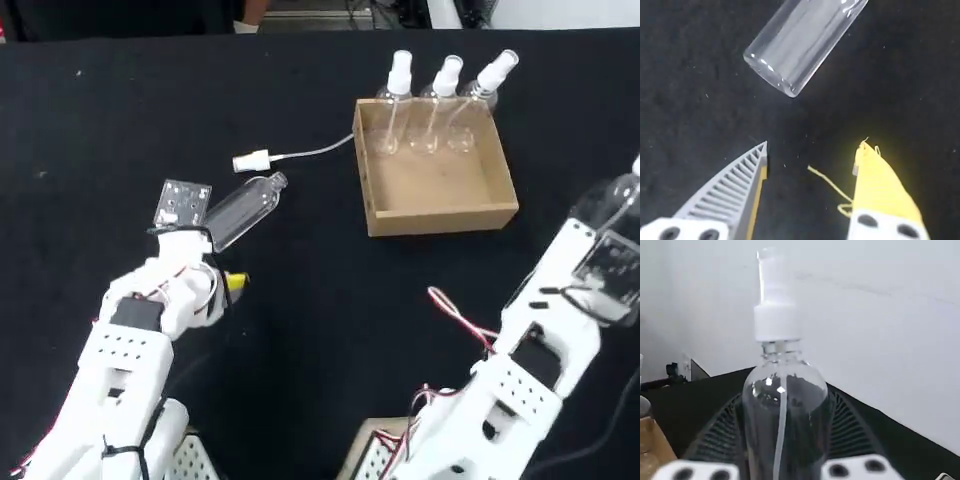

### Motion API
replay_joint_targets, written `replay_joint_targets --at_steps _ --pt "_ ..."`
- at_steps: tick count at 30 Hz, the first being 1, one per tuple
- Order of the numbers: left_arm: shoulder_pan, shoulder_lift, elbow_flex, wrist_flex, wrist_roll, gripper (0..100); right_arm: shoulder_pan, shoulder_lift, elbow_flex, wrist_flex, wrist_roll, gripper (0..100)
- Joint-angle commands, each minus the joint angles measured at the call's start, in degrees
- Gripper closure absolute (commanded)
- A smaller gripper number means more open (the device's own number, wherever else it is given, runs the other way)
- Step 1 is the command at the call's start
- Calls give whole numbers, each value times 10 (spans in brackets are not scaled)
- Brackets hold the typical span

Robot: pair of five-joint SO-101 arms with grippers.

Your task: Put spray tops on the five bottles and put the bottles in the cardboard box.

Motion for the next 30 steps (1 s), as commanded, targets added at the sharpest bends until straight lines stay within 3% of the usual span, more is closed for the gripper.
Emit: replay_joint_targets --at_steps 1,8,18,30 --pt "8 -11 7 -14 7 729 15 72 50 -201 2 987" --pt "6 -11 14 -14 7 729 34 193 47 -324 -64 987" --pt "6 -11 38 -46 4 729 127 452 -58 -462 -127 987" --pt "6 -11 37 -46 4 729 156 834 -187 -847 -121 982"
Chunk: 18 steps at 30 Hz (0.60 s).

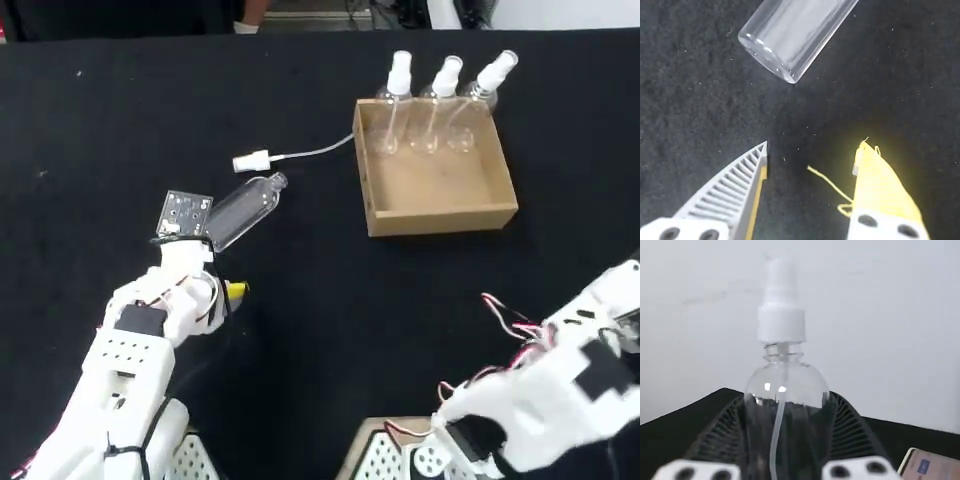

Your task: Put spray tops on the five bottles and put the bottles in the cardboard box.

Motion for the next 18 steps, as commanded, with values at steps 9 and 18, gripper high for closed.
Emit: replay_joint_targets --at_steps 9,18 --pt "5 -11 -7 -11 4 729 -2 295 -233 -149 43 986" --pt "8 -11 -7 -11 4 729 -1 361 -285 -150 21 986"
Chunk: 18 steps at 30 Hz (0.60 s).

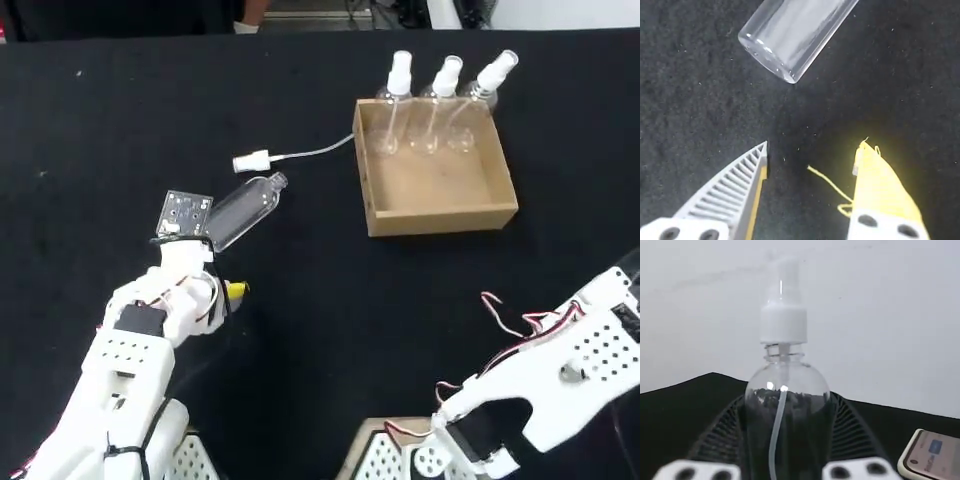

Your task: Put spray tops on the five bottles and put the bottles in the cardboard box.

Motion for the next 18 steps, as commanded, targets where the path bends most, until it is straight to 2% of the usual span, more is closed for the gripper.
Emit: replay_joint_targets --at_steps 1,15,18 --pt "8 -11 -7 -11 4 729 0 0 -25 -18 -16 986" --pt "6 -11 -7 -11 4 729 0 35 -22 -18 -10 982" --pt "6 -11 -7 -11 4 729 0 46 -22 -18 -10 907"
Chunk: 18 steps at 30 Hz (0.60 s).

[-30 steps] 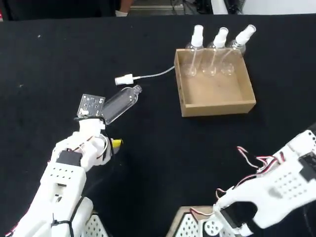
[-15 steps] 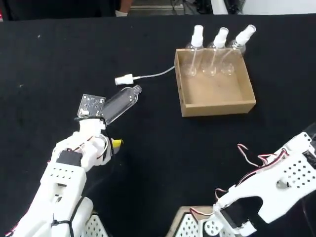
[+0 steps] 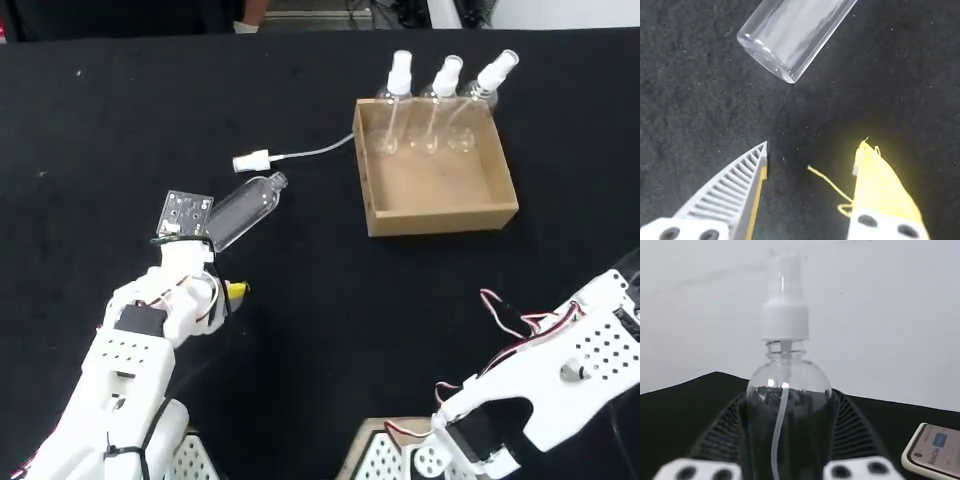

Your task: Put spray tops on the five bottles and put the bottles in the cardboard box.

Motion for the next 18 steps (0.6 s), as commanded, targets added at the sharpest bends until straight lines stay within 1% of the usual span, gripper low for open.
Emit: replay_joint_targets --at_steps 1,3,4,11,14,18 --pt "5 -11 -7 -11 4 729 0 13 -4 -4 -1 864" --pt "5 -11 -7 -11 4 729 0 16 -4 -4 -1 798" --pt "5 -11 -7 -11 4 729 0 16 -4 -4 -1 783" --pt "6 -11 -7 -11 4 729 -3 5 13 -11 3 772" --pt "7 -11 -7 -11 4 729 -7 -26 51 -10 37 771" --pt "8 -11 -7 -11 3 729 -22 -85 102 -9 50 771"
